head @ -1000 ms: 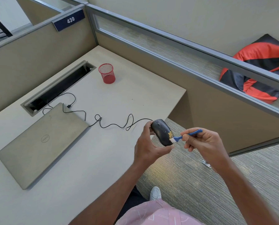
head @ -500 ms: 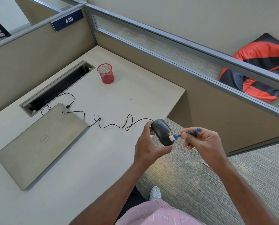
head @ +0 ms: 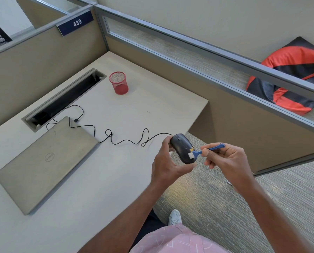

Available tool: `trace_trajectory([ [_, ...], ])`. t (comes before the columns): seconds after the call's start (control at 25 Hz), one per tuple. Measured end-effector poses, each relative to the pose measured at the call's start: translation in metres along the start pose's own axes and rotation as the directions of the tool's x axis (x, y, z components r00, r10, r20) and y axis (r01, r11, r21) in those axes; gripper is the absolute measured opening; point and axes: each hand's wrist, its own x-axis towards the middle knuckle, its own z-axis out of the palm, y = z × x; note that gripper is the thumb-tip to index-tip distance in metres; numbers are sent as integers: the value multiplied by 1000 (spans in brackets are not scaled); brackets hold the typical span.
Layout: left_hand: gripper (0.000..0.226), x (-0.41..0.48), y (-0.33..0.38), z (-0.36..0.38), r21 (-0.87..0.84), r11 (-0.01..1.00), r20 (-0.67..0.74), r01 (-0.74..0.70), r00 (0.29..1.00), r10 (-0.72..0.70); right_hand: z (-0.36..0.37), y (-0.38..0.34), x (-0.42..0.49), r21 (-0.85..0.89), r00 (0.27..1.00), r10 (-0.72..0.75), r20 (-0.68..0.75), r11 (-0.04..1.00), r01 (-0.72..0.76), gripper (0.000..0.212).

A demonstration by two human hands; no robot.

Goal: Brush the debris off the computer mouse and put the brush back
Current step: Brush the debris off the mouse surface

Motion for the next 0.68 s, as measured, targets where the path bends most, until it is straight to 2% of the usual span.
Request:
trace_trajectory([
  [0.44,112,0,-2,0,12,1000,4,-22,1000,22,-12,3,4,-64,992,23,-127,997,-31,5],
  [0.68,110,-1,0,1,12,1000,9,-23,1000,23,-4,-3,2,1,999,3,-50,1000,-3,6],
])
